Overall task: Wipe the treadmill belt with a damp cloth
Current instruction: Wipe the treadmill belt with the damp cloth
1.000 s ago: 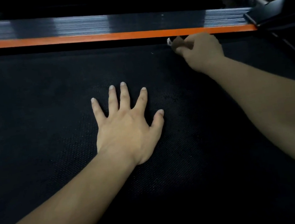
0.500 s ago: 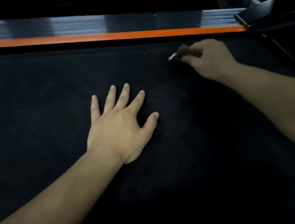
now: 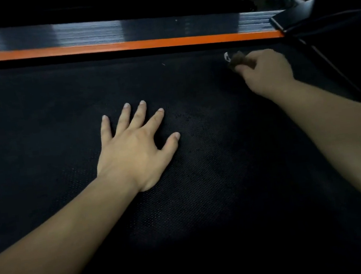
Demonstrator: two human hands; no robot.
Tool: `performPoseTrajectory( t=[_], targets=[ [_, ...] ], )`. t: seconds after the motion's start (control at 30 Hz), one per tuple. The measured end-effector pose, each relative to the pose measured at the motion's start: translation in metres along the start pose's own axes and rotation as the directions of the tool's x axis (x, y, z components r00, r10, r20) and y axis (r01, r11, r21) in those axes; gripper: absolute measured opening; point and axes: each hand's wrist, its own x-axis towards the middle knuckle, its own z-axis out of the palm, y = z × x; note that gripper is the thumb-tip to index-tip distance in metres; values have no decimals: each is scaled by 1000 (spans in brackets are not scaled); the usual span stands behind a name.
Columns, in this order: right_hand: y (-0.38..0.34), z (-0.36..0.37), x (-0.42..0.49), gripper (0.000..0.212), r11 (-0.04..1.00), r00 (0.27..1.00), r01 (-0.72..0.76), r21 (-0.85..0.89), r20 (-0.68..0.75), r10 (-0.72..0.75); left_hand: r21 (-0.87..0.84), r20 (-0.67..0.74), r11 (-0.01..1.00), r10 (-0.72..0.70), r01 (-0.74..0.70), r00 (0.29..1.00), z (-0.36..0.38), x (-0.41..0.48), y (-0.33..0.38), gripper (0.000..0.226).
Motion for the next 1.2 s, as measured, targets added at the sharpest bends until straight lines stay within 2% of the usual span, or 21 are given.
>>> performPoseTrajectory(
  t=[0.03,0.1,0.17,0.2,0.23,0.33,0.37,0.43,0.53,0.6,0.63,0.7,0.77,0.83,0.9,0.97,1.0,1.03,1.13,1.17,1.2],
  targets=[
    [-4,4,-8,24,1000,1000,20,-1,-6,-20,0,0,1000,1,-1,1000,0,0,0,76],
    [-15,8,-40,24,988,988,147,35,40,-149,1,0,1000,2,-2,1000,1,0,1,76],
    [-21,1,-76,24,952,947,294,83,110,-302,5,3,1000,-1,1,1000,0,0,1,76],
    [-17,-4,-79,25,943,935,326,64,123,-331,7,5,1000,-3,3,1000,0,-1,1,76],
    [-10,-8,-74,26,948,941,316,27,118,-317,7,4,1000,-3,3,1000,0,-1,2,76],
    [11,-13,-47,27,996,996,81,-29,26,-80,4,-3,1000,-3,3,1000,1,0,1,75],
    [10,-11,-50,28,998,999,50,-31,-9,-50,4,-4,1000,-3,3,1000,1,0,0,75],
    [-2,-6,-77,27,994,994,111,-7,-13,-111,3,-5,1000,-2,2,1000,2,0,1,75],
    [-22,-12,-136,21,945,942,319,65,85,-324,11,-9,1000,-1,1,1000,2,0,0,74],
    [-12,-21,-133,21,933,929,359,-19,105,-355,10,-7,1000,-3,3,1000,2,-1,0,75],
    [-2,-23,-123,23,948,948,312,-60,92,-306,13,-4,1000,-1,1,1000,2,-1,0,75],
    [14,-26,-104,26,990,992,122,-66,32,-120,10,3,1000,0,0,1000,1,-1,0,75],
    [10,-25,-114,27,998,999,47,-35,-16,-48,2,4,1000,0,0,1000,1,-1,0,75],
    [-7,-22,-153,26,988,988,155,-1,5,-155,7,-6,1000,1,-1,1000,1,-1,-2,75],
    [-21,-31,-200,26,951,948,298,86,93,-305,19,-13,1000,3,-3,1000,2,-1,-3,75],
    [-17,-44,-217,32,929,913,359,91,171,-369,17,-18,1000,1,-1,1000,3,-1,-4,75],
    [-8,-47,-210,35,928,916,370,47,149,-373,14,-18,1000,0,0,1000,3,-1,-4,75],
    [2,-49,-199,34,947,939,322,4,123,-320,13,-19,1000,1,-1,1000,3,-1,-4,74],
    [18,-52,-185,31,997,996,77,-27,52,-76,31,-22,1000,2,-1,1000,2,-1,-1,74],
    [11,-51,-194,31,996,995,83,-28,53,-82,43,-22,999,2,-1,1000,2,-1,0,74],
    [2,-51,-209,32,988,986,154,-22,73,-152,54,-19,999,4,-3,1000,1,-1,0,74]
  ],
)
